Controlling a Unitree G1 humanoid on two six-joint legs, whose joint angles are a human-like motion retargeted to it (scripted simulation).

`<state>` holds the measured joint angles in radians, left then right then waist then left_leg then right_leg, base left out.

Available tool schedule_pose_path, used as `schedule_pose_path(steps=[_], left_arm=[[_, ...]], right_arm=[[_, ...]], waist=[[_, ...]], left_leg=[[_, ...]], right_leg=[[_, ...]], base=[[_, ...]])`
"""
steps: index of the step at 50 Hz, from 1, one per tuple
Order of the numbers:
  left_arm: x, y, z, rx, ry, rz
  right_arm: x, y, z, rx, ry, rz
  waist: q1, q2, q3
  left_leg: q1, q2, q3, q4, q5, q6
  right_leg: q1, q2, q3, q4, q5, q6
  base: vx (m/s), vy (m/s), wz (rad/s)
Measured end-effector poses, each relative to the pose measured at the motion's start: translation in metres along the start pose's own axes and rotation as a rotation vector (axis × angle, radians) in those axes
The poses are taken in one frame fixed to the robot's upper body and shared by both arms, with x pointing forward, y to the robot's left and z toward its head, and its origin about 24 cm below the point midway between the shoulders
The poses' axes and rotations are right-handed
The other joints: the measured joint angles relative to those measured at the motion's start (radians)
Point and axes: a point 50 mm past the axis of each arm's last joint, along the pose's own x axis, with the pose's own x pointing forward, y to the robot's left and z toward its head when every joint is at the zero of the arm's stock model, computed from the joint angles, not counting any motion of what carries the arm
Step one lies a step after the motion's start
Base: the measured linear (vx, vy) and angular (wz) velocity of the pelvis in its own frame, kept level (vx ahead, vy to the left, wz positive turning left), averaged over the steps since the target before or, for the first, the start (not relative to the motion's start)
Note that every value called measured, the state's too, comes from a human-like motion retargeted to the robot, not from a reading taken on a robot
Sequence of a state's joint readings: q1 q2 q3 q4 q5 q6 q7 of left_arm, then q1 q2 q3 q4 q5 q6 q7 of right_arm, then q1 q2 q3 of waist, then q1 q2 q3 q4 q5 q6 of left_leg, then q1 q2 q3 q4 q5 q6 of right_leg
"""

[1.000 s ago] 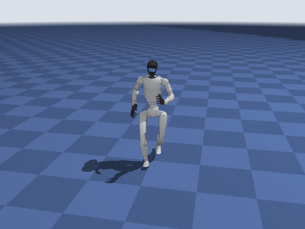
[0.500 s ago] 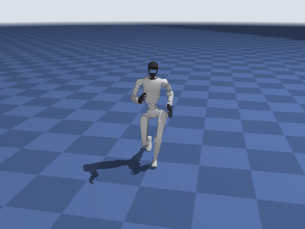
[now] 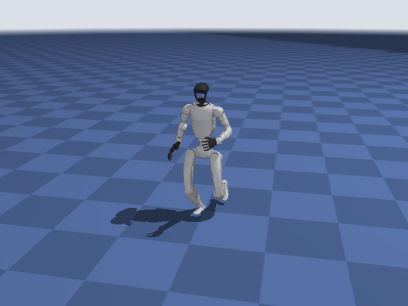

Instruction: Run

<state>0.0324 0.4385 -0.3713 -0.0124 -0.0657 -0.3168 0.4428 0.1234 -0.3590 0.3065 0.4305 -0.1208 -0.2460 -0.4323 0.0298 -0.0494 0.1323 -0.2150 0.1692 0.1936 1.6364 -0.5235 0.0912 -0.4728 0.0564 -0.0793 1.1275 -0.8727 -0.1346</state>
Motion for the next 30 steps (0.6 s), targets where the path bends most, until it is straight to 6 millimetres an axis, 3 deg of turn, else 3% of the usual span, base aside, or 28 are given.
schedule_pose_path(steps=[3,5,7,10,13,15,17,19,21,23,26,28,30], left_arm=[[-0.031,0.012,-0.032,0.034,0.185,-0.023],[-0.058,0.023,-0.046,0.04,0.286,-0.034],[-0.083,0.032,-0.055,0.042,0.368,-0.03],[-0.112,0.042,-0.063,0.034,0.461,-0.001],[-0.119,0.04,-0.065,0.034,0.478,0.037],[-0.109,0.038,-0.065,0.064,0.442,0.056],[-0.082,0.036,-0.063,0.114,0.366,0.072],[-0.039,0.033,-0.056,0.16,0.255,0.088],[-0.002,0.027,-0.04,0.15,0.14,0.101],[0.023,0.021,-0.016,0.097,0.022,0.097],[0.038,0.011,0.019,-0.004,-0.148,0.052],[0.038,0.005,0.037,-0.045,-0.239,0.01],[0.034,0.002,0.047,-0.067,-0.287,-0.019]], right_arm=[[0.05,-0.009,0.073,0.04,-0.26,-0.093],[0.063,-0.017,0.125,0.094,-0.458,-0.133],[0.061,-0.023,0.167,0.146,-0.635,-0.142],[0.047,-0.026,0.208,0.204,-0.84,-0.122],[0.035,-0.019,0.216,0.229,-0.897,-0.093],[0.031,-0.009,0.208,0.229,-0.866,-0.071],[0.029,0.005,0.186,0.212,-0.765,-0.028],[0.027,0.019,0.152,0.186,-0.618,0.037],[0.021,0.028,0.108,0.154,-0.444,0.104],[0.005,0.03,0.062,0.123,-0.269,0.156],[-0.03,0.023,0.001,0.089,-0.028,0.195],[-0.052,0.016,-0.028,0.081,0.102,0.188],[-0.067,0.01,-0.046,0.083,0.194,0.162]], waist=[[0.081,-0.037,-0.001],[0.114,-0.098,-0.004],[0.146,-0.147,-0.029],[0.16,-0.216,-0.077],[0.131,-0.257,-0.09],[0.098,-0.28,-0.076],[0.052,-0.291,-0.053],[0.008,-0.276,-0.038],[-0.04,-0.241,-0.037],[-0.091,-0.186,-0.046],[-0.153,-0.093,-0.085],[-0.17,-0.031,-0.117],[-0.166,0.013,-0.134]], left_leg=[[-0.247,-0.03,0.032,-0.038,-0.115,0.06],[-0.347,-0.12,0.071,-0.221,-0.123,0.056],[-0.405,-0.205,0.101,-0.483,-0.086,0.021],[-0.416,-0.357,0.112,-0.904,0.014,-0.027],[-0.403,-0.44,0.098,-0.901,0.003,0.019],[-0.382,-0.467,0.092,-0.768,-0.073,0.08],[-0.32,-0.475,0.077,-0.67,-0.189,0.128],[-0.21,-0.459,0.049,-0.663,-0.28,0.14],[-0.059,-0.437,0.02,-0.736,-0.303,0.113],[0.102,-0.404,-0.012,-0.833,-0.259,0.051],[0.264,-0.318,-0.052,-0.895,-0.063,-0.08],[0.28,-0.243,-0.068,-0.809,0.092,-0.158],[0.25,-0.175,-0.069,-0.629,0.205,-0.194]], right_leg=[[0.101,-0.01,0.07,-0.03,0.0,0.037],[0.203,-0.07,0.121,-0.069,0.061,0.116],[0.289,-0.125,0.147,-0.112,0.198,0.213],[0.356,-0.224,0.154,-0.07,0.407,0.337],[0.339,-0.306,0.155,0.172,0.521,0.379],[0.285,-0.359,0.157,0.381,0.525,0.364],[0.178,-0.387,0.166,0.546,0.445,0.313],[0.031,-0.375,0.165,0.615,0.353,0.255],[-0.099,-0.352,0.133,0.561,0.279,0.21],[-0.173,-0.311,0.071,0.39,0.237,0.188],[-0.199,-0.193,-0.004,-0.007,0.24,0.201],[-0.189,-0.095,-0.023,-0.246,0.27,0.213],[-0.183,-0.033,-0.033,-0.311,0.276,0.187]], base=[[-0.01,0.01,-0.46],[0.05,0.03,-0.17],[0.0,0.0,0.0],[0.0,0.03,-0.13],[-0.02,0.04,-0.41],[-0.02,0.05,-0.52],[-0.03,0.05,-0.65],[-0.02,0.05,-0.8],[0.02,0.02,-0.69],[0.07,-0.02,-0.5],[0.06,-0.08,-0.37],[-0.01,-0.09,-0.28],[-0.04,-0.07,-0.28]])
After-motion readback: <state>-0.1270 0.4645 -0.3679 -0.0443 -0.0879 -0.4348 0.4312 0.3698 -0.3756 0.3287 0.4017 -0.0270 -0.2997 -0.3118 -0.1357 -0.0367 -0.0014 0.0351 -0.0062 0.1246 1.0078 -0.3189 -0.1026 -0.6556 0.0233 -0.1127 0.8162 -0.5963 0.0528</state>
